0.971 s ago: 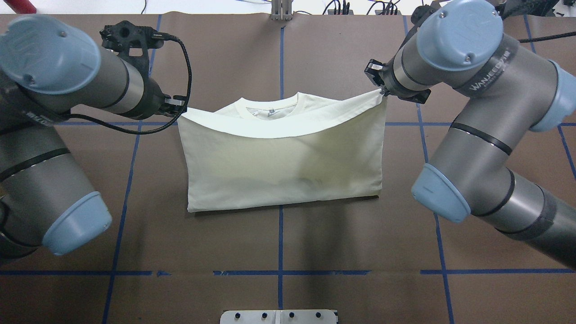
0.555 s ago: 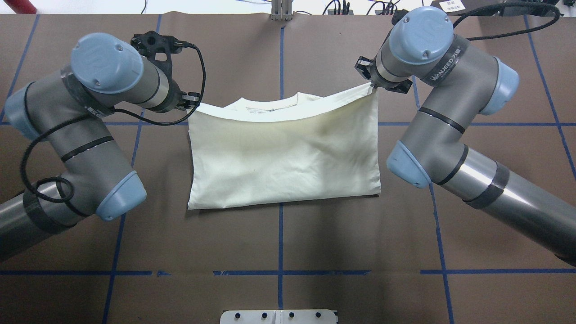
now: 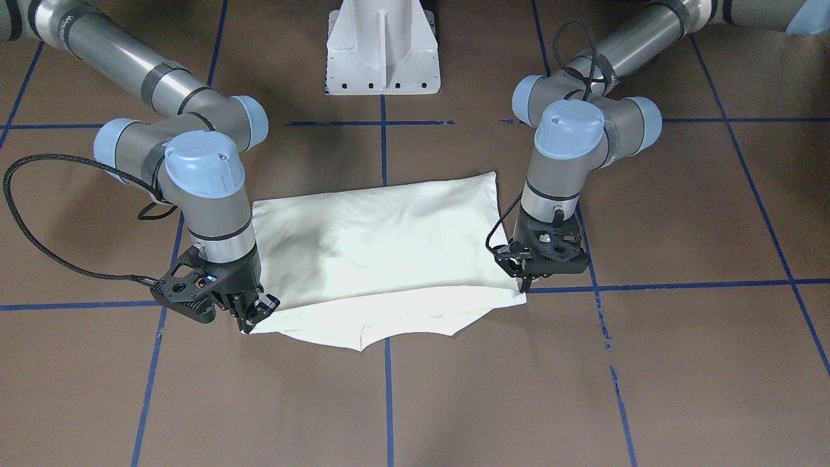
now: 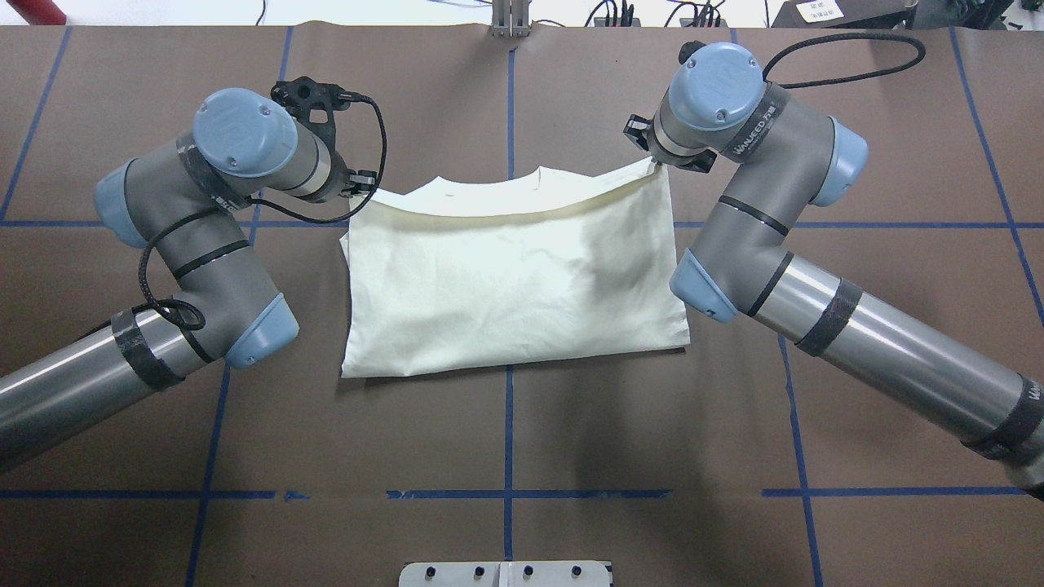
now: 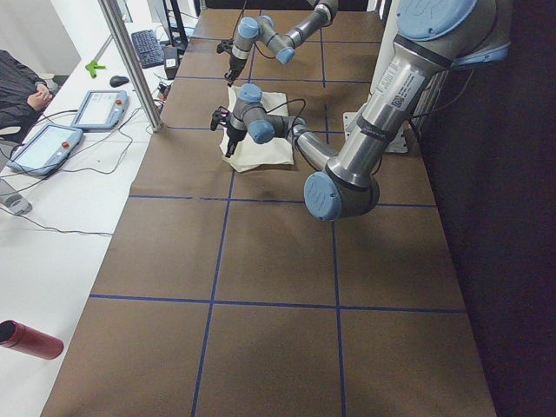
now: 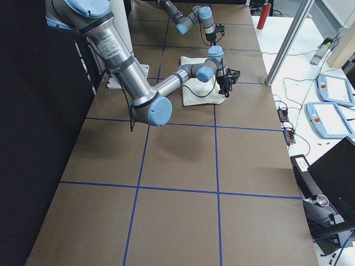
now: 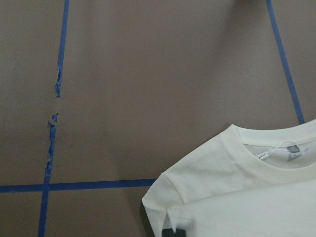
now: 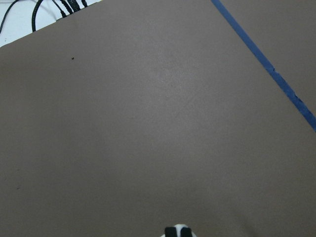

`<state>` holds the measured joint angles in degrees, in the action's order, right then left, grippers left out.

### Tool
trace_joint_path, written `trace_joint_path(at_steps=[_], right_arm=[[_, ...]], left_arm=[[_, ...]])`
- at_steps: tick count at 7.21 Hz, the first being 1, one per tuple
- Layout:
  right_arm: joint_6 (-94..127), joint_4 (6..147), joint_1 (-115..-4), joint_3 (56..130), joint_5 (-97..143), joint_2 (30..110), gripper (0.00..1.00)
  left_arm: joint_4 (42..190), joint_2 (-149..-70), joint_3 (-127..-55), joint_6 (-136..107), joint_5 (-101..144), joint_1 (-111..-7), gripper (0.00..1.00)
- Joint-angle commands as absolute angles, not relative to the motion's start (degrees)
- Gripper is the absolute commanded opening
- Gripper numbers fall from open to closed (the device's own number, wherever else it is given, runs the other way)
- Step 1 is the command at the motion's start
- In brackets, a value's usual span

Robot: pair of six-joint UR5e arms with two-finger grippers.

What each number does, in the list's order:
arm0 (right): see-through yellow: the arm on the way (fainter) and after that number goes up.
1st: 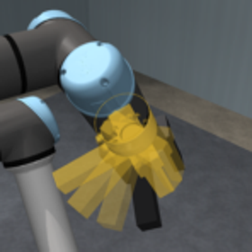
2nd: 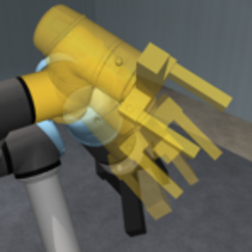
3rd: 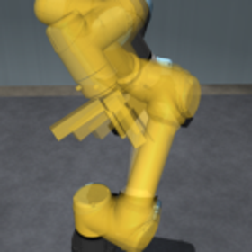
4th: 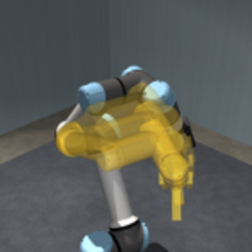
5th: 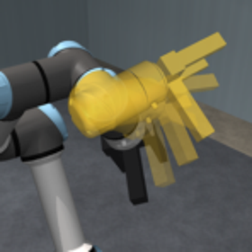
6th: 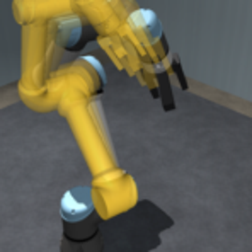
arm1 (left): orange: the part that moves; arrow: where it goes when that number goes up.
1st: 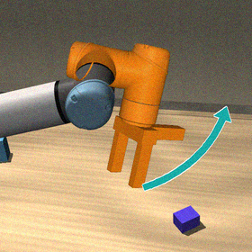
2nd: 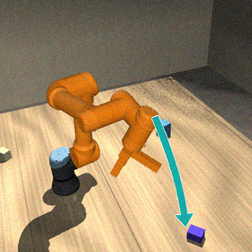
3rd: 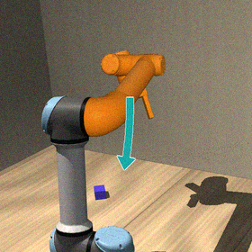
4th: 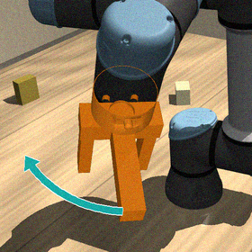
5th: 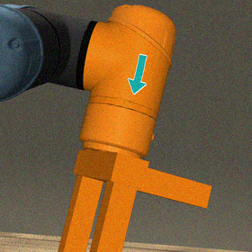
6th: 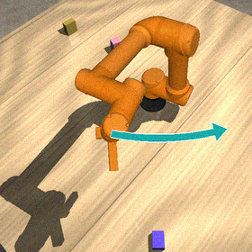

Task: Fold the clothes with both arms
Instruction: 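Release the hem at the collar and raise both grippers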

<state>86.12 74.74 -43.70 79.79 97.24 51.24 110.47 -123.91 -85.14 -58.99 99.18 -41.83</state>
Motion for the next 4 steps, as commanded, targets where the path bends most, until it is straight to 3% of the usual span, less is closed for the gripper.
trace_joint_path(at_steps=[1, 2, 3, 4], right_arm=[[85.7, 74.5, -42.5, 79.4, 96.1, 51.5, 0.33], [81.3, 74.4, -41.7, 79.3, 94.0, 51.2, 0.99], [78.6, 74.4, -42.0, 80.2, 94.5, 51.2, 1.0], [73.0, 74.3, -43.2, 81.7, 97.5, 51.5, 1.0]], left_arm=[[111.0, -124.0, -84.5, -58.9, 99.2, -41.8, 0.0], [111.1, -123.8, -84.6, -56.8, 99.2, -41.9, 0.77], [113.1, -123.4, -85.9, -52.1, 99.7, -42.4, 1.0], [113.9, -120.4, -91.5, -51.7, 100.0, -42.5, 1.0]])
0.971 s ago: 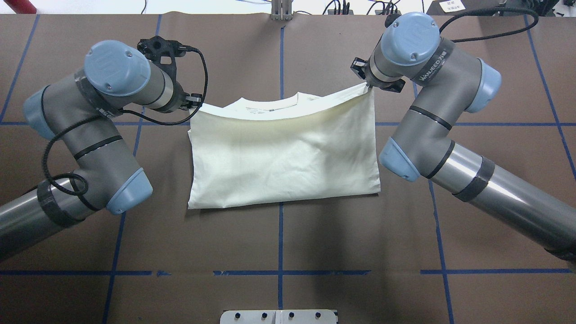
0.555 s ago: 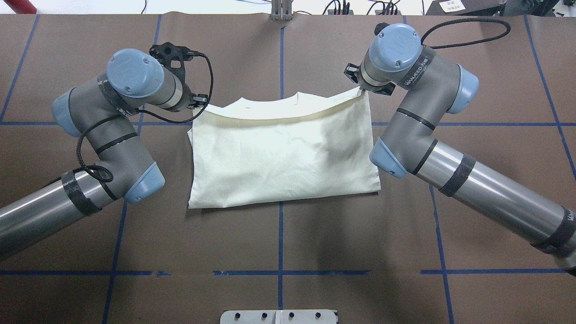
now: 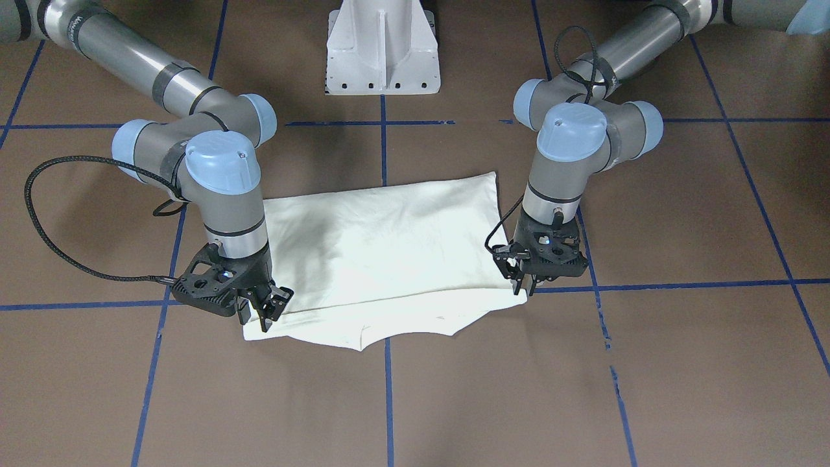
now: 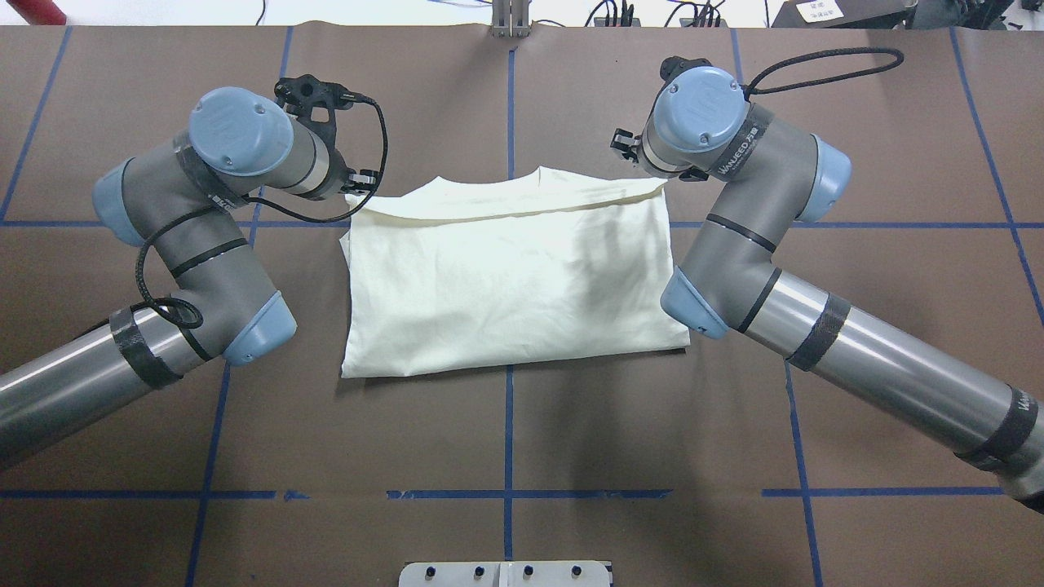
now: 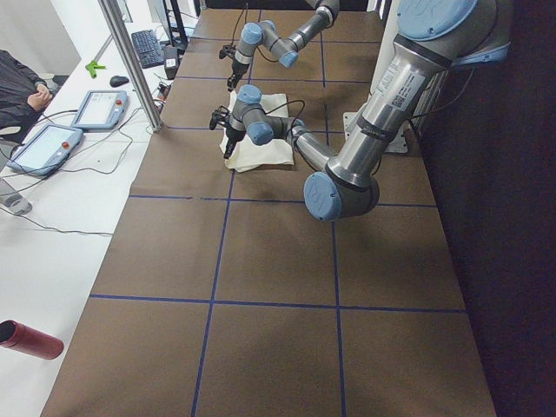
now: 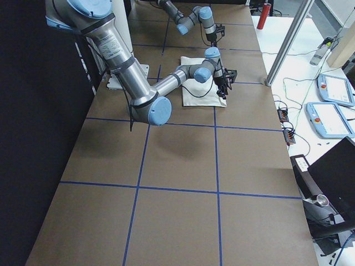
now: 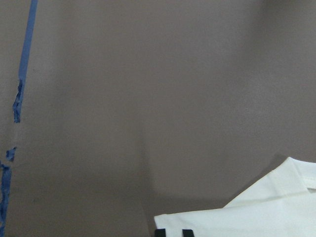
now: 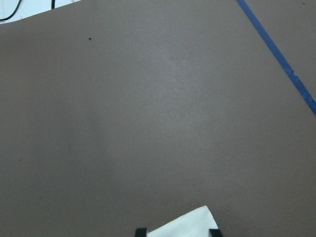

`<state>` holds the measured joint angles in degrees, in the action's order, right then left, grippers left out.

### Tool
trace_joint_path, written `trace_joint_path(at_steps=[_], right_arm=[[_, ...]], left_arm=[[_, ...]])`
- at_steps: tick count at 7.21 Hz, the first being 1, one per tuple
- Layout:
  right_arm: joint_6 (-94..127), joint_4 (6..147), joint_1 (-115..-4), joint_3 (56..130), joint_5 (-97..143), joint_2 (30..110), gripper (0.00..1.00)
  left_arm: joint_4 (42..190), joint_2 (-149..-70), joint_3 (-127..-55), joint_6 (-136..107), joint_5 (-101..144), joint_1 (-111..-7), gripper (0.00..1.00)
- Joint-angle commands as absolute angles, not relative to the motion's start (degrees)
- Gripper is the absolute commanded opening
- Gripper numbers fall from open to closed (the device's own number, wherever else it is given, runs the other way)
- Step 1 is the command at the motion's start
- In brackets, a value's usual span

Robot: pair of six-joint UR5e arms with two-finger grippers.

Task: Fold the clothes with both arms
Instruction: 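Release the hem at the collar and raise both grippers, then move the left gripper to the folded shirt's side edge and grasp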

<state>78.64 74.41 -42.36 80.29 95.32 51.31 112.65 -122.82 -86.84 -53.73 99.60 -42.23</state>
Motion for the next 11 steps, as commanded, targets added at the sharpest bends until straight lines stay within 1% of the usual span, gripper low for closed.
trace_joint_path(at_steps=[1, 2, 3, 4, 5, 6, 7, 11], right_arm=[[68.8, 74.2, -44.9, 84.7, 101.0, 53.1, 1.0], [68.6, 74.2, -45.0, 87.9, 101.2, 55.3, 1.0], [68.6, 74.2, -44.9, 88.4, 101.2, 55.5, 1.0], [68.6, 74.1, -44.9, 88.4, 101.2, 55.5, 1.0], [68.6, 74.1, -44.9, 88.4, 101.1, 55.5, 1.0], [68.6, 74.2, -44.9, 88.4, 101.1, 55.5, 1.0], [68.6, 74.1, -45.0, 88.4, 101.0, 55.5, 1.0], [68.7, 74.2, -45.0, 88.4, 101.0, 55.6, 1.0]], left_arm=[[114.3, -116.6, -96.6, -52.2, 102.6, -42.3, 1.0], [114.5, -112.2, -102.0, -53.4, 103.5, -41.7, 1.0], [114.5, -107.2, -107.7, -56.4, 103.4, -38.9, 1.0], [117.2, -103.2, -110.0, -59.9, 102.8, -34.8, 1.0], [122.8, -100.2, -110.0, -65.9, 99.1, -30.7, 0.89], [126.7, -99.0, -109.0, -71.9, 94.8, -25.9, 0.66], [126.8, -99.1, -108.7, -73.8, 94.1, -23.7, 0.52], [127.1, -100.4, -105.8, -73.8, 94.1, -21.9, 0.52]])
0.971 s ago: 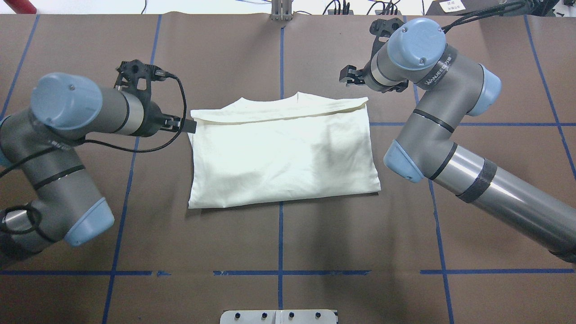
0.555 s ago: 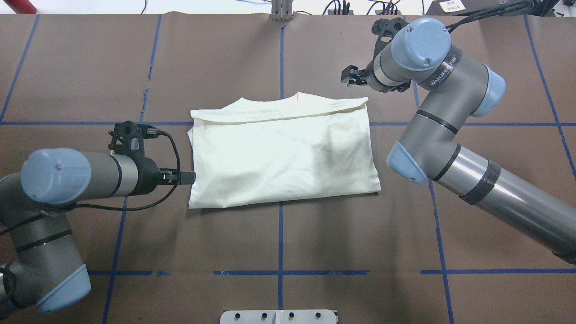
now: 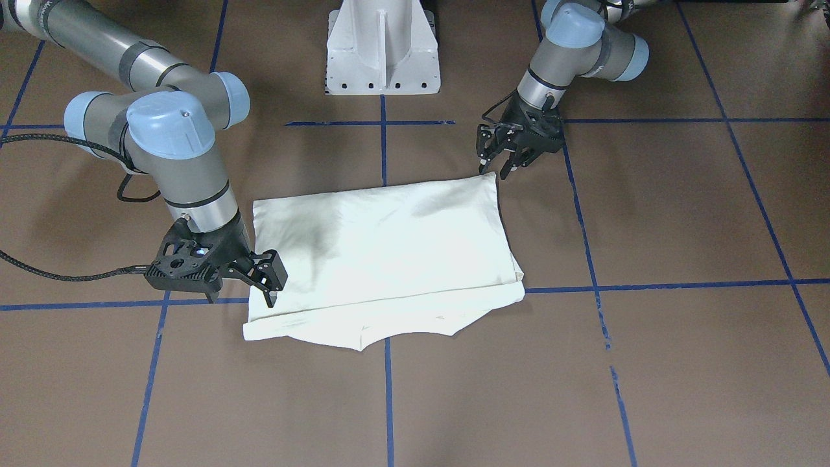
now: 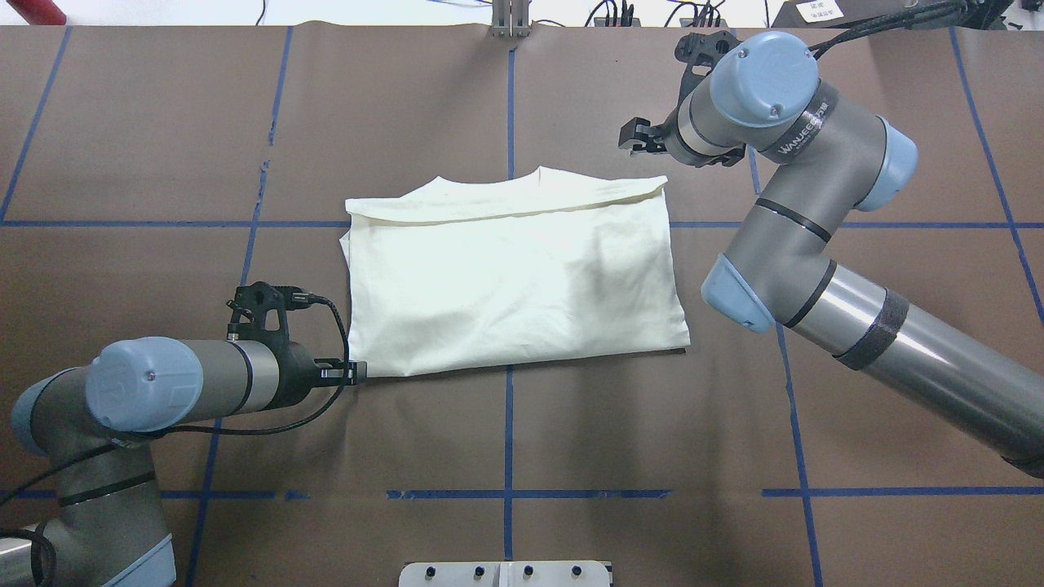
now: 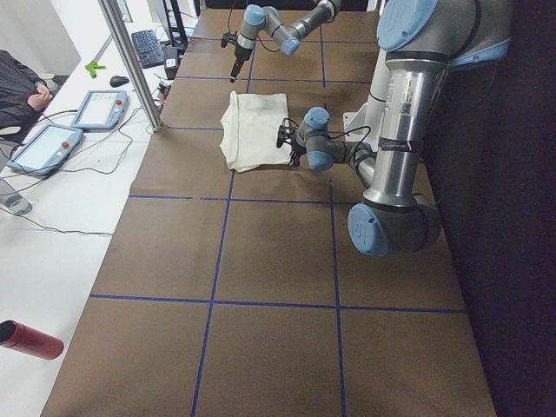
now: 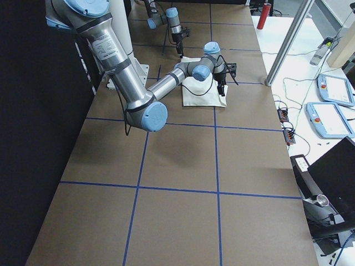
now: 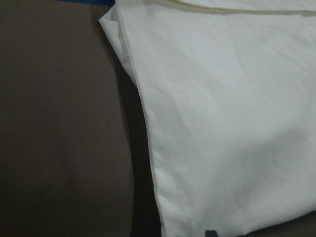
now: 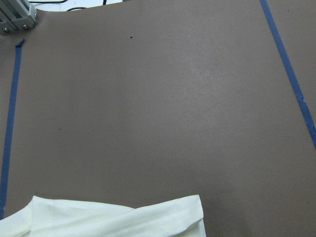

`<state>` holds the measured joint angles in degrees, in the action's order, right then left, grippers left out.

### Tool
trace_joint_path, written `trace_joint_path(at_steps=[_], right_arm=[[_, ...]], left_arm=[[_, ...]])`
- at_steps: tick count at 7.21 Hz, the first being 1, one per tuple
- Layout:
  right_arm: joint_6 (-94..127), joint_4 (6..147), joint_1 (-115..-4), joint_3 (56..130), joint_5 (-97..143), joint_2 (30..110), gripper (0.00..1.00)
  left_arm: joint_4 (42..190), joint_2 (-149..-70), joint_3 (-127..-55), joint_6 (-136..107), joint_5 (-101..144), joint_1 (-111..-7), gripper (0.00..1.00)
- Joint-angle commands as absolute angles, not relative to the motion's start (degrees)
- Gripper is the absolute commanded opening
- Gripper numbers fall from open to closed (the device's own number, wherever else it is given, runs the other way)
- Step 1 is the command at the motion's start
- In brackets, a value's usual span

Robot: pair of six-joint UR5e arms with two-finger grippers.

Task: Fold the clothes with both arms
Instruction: 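Move the left gripper to the folded shirt's side edge and grasp, then drag the folded shirt with the left gripper away from the robot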

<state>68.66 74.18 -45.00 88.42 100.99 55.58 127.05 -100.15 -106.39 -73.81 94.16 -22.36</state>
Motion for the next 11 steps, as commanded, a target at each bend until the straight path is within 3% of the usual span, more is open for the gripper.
trace_joint_path(at_steps=[1, 2, 3, 4, 6, 8, 10, 11], right_arm=[[68.7, 74.2, -45.0, 88.3, 101.0, 55.6, 1.0], [68.6, 74.2, -45.0, 88.3, 101.0, 55.6, 1.0], [68.6, 74.2, -45.0, 88.3, 100.9, 55.6, 1.0], [68.6, 74.2, -45.0, 88.3, 100.9, 55.6, 1.0], [68.6, 74.2, -45.0, 88.3, 100.8, 55.8, 1.0], [68.8, 74.1, -44.9, 88.3, 100.7, 56.0, 1.0], [69.1, 74.1, -44.9, 88.3, 100.7, 56.0, 1.0], [69.6, 74.1, -44.9, 88.4, 100.7, 55.9, 1.0]], left_arm=[[127.1, -100.7, -105.6, -73.9, 94.1, -21.8, 0.47], [127.1, -100.7, -105.6, -73.8, 94.1, -21.8, 0.37], [127.1, -100.8, -105.5, -73.8, 94.1, -21.8, 0.08], [127.1, -100.7, -105.6, -73.7, 94.1, -21.8, 0.0], [127.0, -100.0, -106.2, -69.8, 94.1, -23.0, 0.0], [127.0, -99.9, -103.5, -58.8, 94.5, -31.6, 0.0], [126.8, -104.6, -94.9, -49.8, 94.7, -42.4, 0.0], [126.7, -111.8, -86.0, -48.1, 94.7, -45.5, 0.0]])
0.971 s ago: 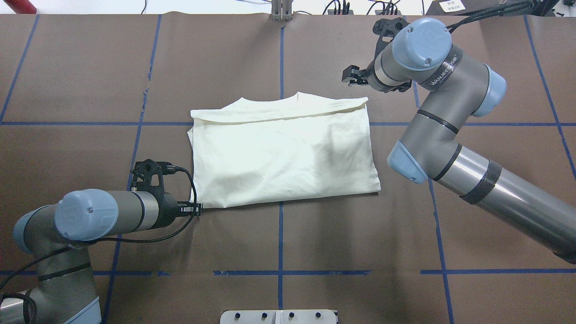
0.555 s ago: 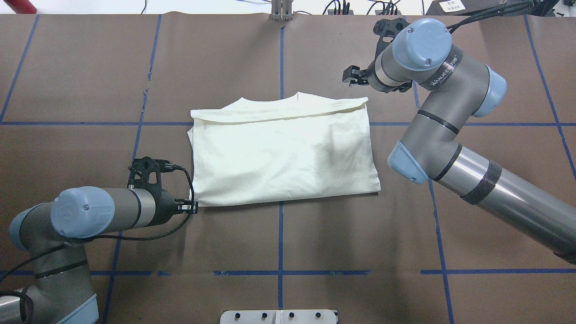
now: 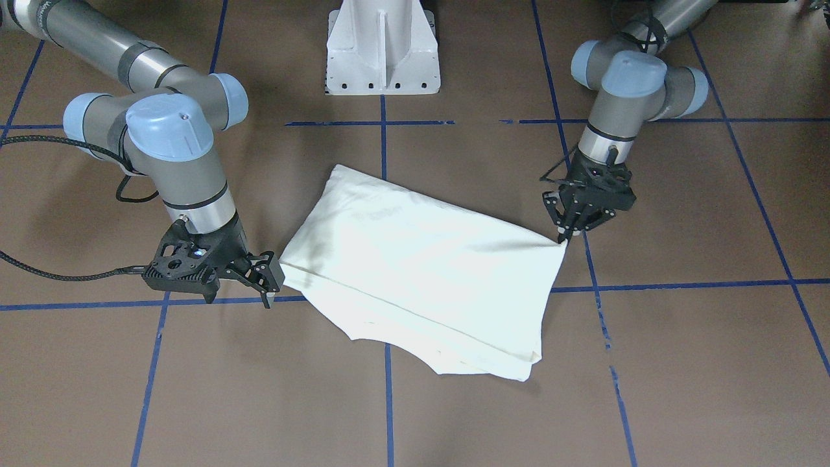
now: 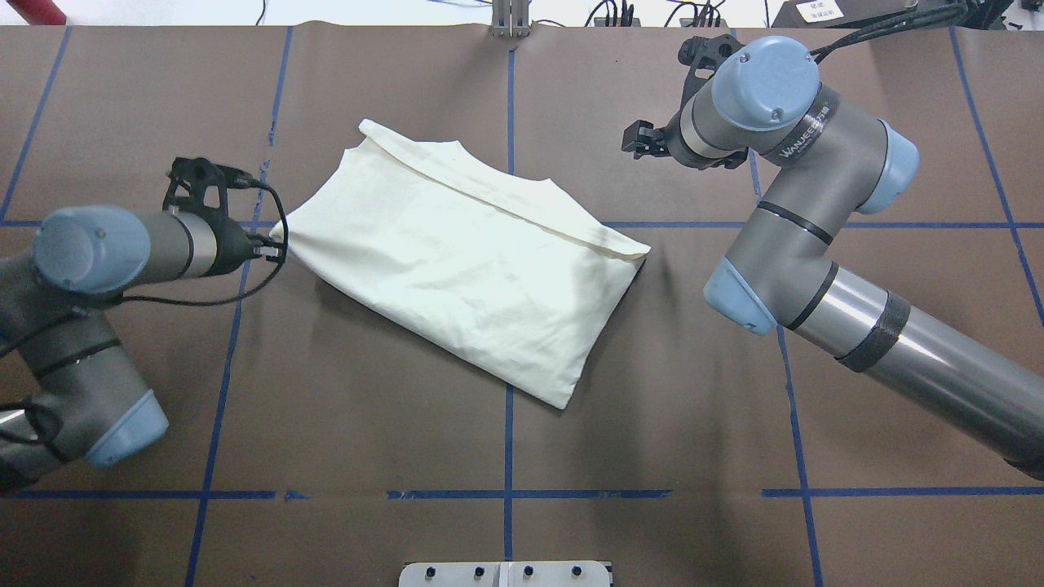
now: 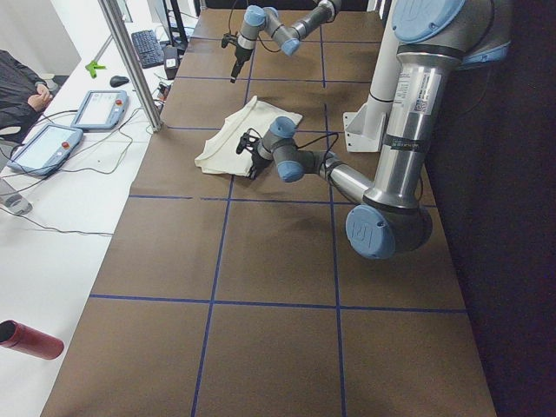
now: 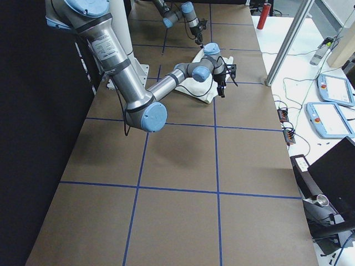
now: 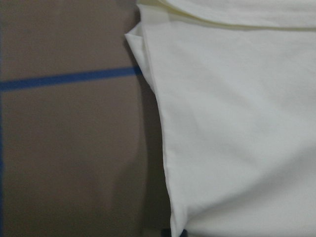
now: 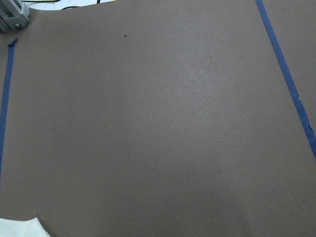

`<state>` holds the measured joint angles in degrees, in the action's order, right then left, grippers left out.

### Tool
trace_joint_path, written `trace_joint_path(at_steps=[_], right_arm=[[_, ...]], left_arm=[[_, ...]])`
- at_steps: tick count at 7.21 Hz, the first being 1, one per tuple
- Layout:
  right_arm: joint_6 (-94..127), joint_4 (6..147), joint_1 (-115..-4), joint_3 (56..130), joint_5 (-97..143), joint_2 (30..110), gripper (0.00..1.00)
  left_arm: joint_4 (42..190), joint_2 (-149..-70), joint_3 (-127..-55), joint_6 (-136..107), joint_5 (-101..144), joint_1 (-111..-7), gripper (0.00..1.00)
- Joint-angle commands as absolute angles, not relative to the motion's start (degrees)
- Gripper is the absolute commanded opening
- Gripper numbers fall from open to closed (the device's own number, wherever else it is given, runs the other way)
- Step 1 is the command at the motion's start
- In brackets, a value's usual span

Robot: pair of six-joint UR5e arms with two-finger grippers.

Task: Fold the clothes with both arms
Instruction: 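Drag the folded shirt with the left gripper away from the robot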

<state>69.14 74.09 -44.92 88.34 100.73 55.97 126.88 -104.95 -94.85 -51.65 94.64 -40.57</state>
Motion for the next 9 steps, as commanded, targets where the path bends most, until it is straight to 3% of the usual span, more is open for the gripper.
trace_joint_path(at_steps=[1, 3, 4, 5, 6, 7, 8, 9], right_arm=[[69.7, 74.1, -44.9, 88.6, 100.8, 55.8, 1.0], [70.6, 74.5, -44.9, 90.5, 100.9, 55.9, 1.0], [70.7, 74.8, -45.0, 91.5, 101.1, 56.0, 1.0], [71.3, 74.8, -44.7, 91.1, 101.0, 56.0, 1.0], [74.3, 74.8, -43.7, 90.5, 100.9, 55.3, 1.0], [78.6, 74.5, -43.1, 89.7, 100.6, 54.4, 0.96], [82.8, 74.5, -42.5, 85.0, 100.5, 49.5, 0.91], [87.2, 74.4, -41.2, 79.2, 99.6, 44.5, 0.79]], left_arm=[[126.7, -119.0, -77.3, -47.9, 94.6, -47.8, 0.0], [130.0, -131.7, -59.6, -47.2, 94.1, -49.8, 0.0], [133.3, -136.3, -53.4, -47.2, 94.0, -50.3, 0.0], [135.8, -136.3, -52.4, -47.1, 94.2, -51.6, 0.0], [136.7, -132.7, -55.4, -44.5, 94.2, -51.9, 0.93], [136.9, -130.4, -61.7, -40.7, 95.6, -53.6, 1.0], [137.7, -127.5, -63.7, -40.6, 103.4, -54.9, 1.0], [138.3, -124.8, -67.4, -40.5, 104.9, -55.1, 1.0]])
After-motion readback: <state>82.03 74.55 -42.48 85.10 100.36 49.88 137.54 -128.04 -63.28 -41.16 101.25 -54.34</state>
